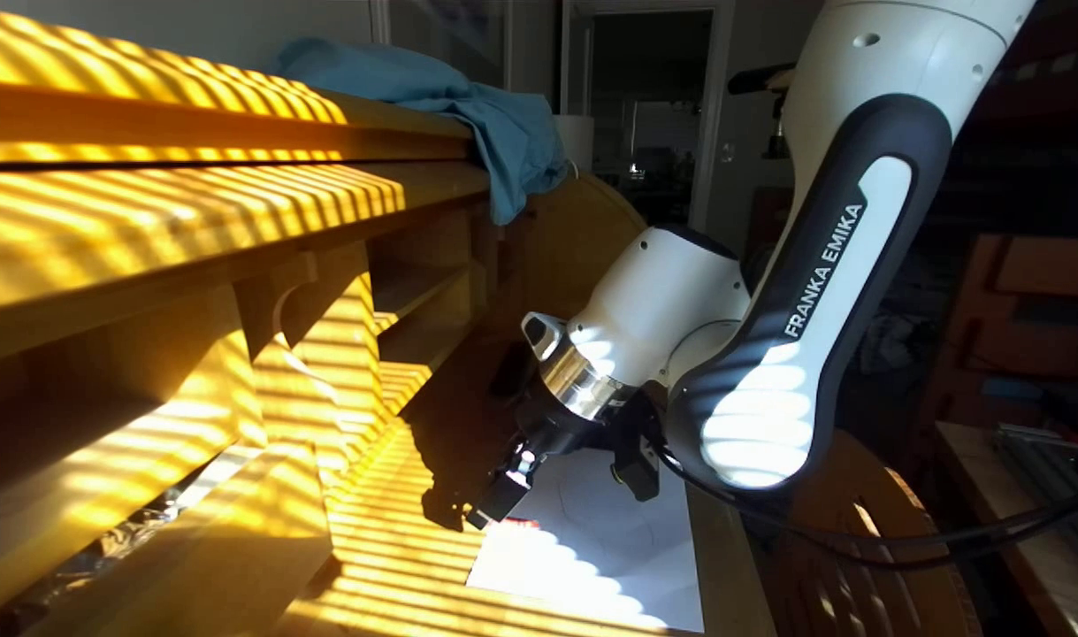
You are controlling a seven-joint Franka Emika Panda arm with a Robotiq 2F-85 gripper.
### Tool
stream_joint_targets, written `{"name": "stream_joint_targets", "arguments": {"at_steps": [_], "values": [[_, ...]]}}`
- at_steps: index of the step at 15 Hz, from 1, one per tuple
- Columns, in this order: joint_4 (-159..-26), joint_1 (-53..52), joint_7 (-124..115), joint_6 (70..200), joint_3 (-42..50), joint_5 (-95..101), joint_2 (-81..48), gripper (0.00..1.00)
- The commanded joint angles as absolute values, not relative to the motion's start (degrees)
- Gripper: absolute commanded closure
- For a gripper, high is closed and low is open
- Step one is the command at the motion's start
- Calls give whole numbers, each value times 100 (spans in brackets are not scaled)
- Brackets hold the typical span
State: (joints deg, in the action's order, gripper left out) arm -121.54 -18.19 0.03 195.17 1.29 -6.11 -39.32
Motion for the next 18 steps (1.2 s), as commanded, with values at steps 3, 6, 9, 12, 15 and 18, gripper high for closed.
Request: {"name": "stream_joint_targets", "arguments": {"at_steps": [3,6,9,12,15,18], "values": [[-12844,-678,-120,18453,-881,-278,-2883,0],[-12918,-300,-28,17384,-1109,-410,-2517,0],[-12958,-47,137,16485,-1270,-609,-2182,0],[-12979,-101,183,15880,-1134,-571,-1907,0],[-12994,-188,227,15539,-1023,-486,-1738,0],[-12811,-259,157,15644,-957,-523,-1916,0]]}}
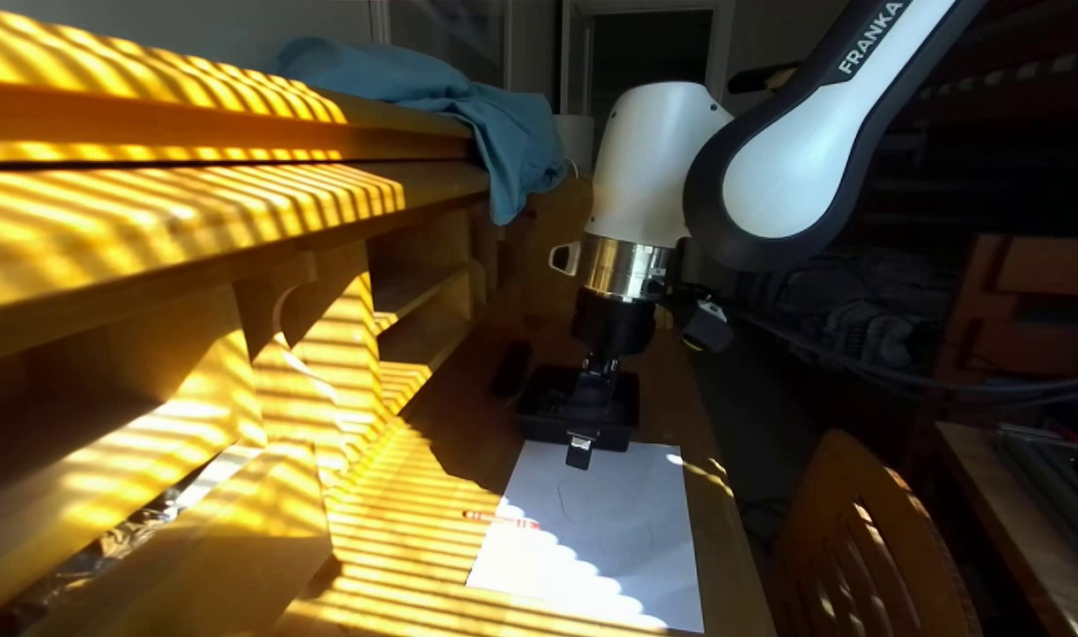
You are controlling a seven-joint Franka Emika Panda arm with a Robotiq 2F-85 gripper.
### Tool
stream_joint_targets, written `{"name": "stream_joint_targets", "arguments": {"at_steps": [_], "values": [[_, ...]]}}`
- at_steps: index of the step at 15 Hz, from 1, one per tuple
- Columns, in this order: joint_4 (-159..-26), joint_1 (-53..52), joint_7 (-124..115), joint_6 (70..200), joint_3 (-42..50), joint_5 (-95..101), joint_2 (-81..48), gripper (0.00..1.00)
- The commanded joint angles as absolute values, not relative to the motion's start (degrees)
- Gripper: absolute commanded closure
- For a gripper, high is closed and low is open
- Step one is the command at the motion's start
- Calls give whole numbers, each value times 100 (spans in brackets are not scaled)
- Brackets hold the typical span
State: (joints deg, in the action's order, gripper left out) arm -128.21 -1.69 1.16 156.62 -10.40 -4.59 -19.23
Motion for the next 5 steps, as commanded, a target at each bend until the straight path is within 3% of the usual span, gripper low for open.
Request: {"name": "stream_joint_targets", "arguments": {"at_steps": [1,5], "values": [[-12836,-266,154,15644,-932,-517,-1883,0],[-12875,-267,152,15644,-911,-511,-1851,0]]}}
